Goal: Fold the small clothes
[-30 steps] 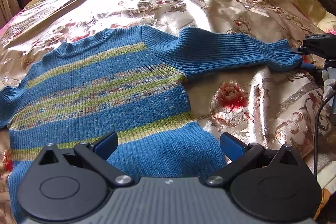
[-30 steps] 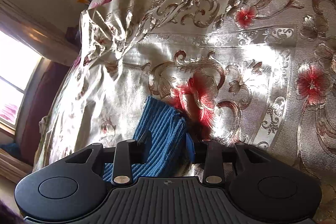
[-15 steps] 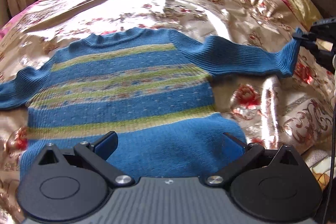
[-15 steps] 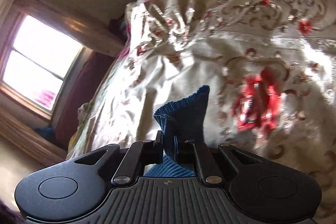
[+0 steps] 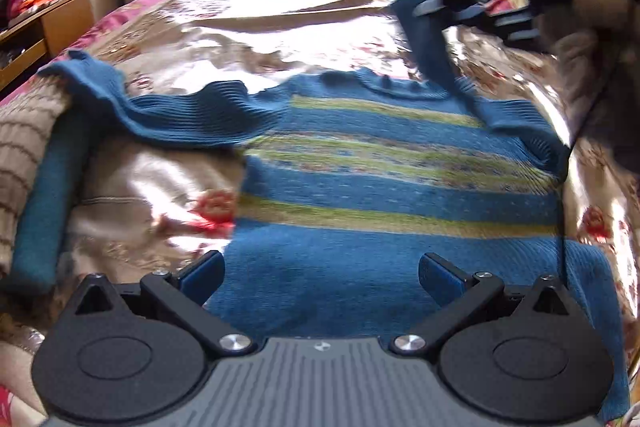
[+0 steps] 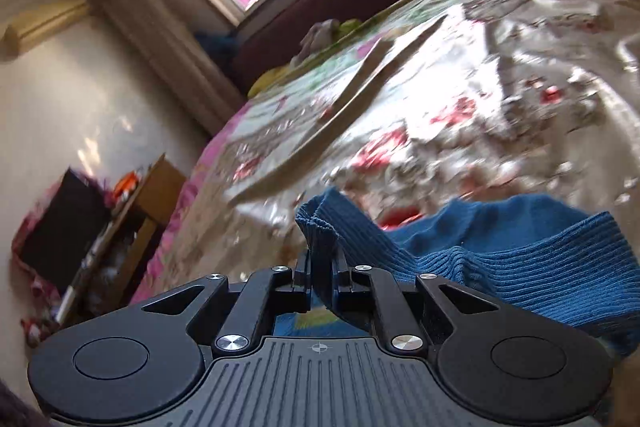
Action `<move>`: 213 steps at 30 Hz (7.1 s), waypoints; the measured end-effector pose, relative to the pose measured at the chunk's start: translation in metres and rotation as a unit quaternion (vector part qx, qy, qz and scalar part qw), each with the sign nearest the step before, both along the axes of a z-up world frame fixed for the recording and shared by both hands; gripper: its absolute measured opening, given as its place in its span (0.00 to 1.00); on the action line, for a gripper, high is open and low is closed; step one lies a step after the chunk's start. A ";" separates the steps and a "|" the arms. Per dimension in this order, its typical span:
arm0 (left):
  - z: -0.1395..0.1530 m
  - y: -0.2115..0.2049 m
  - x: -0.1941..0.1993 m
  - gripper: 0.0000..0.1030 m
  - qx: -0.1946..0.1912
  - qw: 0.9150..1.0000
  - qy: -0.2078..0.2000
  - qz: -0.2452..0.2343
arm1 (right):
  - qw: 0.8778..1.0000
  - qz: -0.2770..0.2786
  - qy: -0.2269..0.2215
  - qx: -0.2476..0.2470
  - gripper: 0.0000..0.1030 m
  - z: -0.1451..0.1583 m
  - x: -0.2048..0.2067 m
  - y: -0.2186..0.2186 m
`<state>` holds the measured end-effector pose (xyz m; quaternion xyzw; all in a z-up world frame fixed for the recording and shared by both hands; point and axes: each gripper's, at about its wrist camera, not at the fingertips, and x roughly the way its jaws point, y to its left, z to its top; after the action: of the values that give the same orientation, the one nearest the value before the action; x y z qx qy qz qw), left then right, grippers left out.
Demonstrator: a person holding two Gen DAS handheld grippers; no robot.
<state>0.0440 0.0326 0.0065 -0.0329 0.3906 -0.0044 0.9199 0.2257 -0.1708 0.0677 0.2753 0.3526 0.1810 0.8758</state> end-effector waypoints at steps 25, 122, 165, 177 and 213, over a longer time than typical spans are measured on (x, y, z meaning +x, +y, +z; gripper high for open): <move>-0.021 0.019 0.005 1.00 -0.030 0.999 0.028 0.012 | 0.991 -0.019 0.056 -0.118 0.29 -0.060 -0.017 -0.031; 0.050 0.253 0.165 0.17 -0.064 0.930 -0.058 0.356 | 0.994 0.103 -0.019 -0.033 0.44 -0.107 -0.063 0.020; 0.008 0.024 0.145 0.35 -0.143 0.987 0.076 -0.006 | 0.990 -0.138 0.028 0.021 0.44 -0.113 -0.028 -0.122; -0.013 0.048 0.145 0.37 -0.148 0.986 0.078 0.007 | 0.994 -0.099 0.040 0.018 0.19 -0.117 -0.013 -0.111; -0.034 0.066 0.143 0.47 -0.135 0.990 0.044 0.009 | 0.983 -0.089 0.040 -0.156 0.34 -0.088 0.007 -0.110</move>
<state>0.1870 0.0982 -0.0280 -0.1610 0.4265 -0.0474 0.8888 0.2325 -0.2811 -0.0203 0.1725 0.3851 0.0338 0.9060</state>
